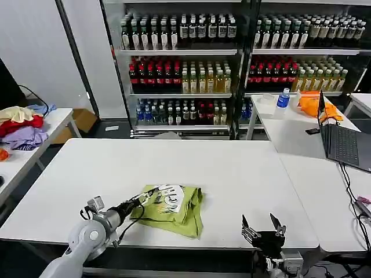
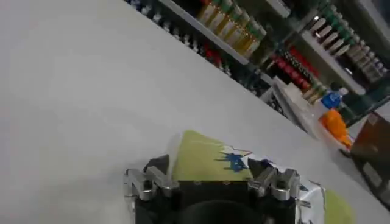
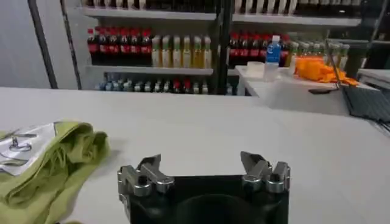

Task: Fold and organize the clothes.

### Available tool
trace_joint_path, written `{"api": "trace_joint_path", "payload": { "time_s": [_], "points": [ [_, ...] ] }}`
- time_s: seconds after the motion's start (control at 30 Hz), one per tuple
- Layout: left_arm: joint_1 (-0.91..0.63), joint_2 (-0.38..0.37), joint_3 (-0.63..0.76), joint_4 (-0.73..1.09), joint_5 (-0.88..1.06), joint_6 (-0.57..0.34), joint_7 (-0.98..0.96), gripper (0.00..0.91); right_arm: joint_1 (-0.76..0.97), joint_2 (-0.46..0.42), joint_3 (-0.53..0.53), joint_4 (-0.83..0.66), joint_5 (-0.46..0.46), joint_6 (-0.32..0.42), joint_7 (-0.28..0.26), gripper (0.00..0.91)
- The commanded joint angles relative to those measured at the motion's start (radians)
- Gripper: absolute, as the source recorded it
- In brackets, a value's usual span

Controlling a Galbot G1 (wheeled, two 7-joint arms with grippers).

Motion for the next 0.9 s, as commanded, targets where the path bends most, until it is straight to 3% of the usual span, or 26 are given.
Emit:
{"api": "trace_joint_path", "payload": {
  "time_s": [0.03, 0.07, 0.1, 0.17, 0.63, 0.9],
  "points": [
    [0.021, -0.003, 0.012, 0.003, -0.05, 0.02, 0.018, 0.242, -0.002, 0.0, 0.002, 0.003, 0.0, -0.001, 0.0, 0.907],
    [0.021, -0.004, 0.014, 0.003, -0.051, 0.02, 0.018, 0.242, -0.003, 0.0, 0.003, 0.005, 0.0, -0.001, 0.0, 0.907],
    [0.022, -0.004, 0.016, 0.0, -0.051, 0.02, 0.019, 0.071, -0.004, 0.0, 0.004, 0.006, -0.001, -0.001, 0.001, 0.907],
    [0.023, -0.005, 0.017, -0.003, -0.053, 0.02, 0.023, 0.02, -0.007, 0.0, 0.007, 0.01, 0.0, -0.002, 0.0, 0.907],
    [0.011, -0.013, -0.013, -0.013, -0.122, 0.018, 0.014, 0.02, -0.012, 0.002, 0.012, 0.016, 0.0, -0.004, 0.002, 0.907],
    [0.013, 0.012, -0.153, -0.097, -0.2, 0.017, -0.024, 0.03, -0.01, 0.003, 0.017, 0.018, 0.001, -0.004, 0.002, 0.907]
  ]
}}
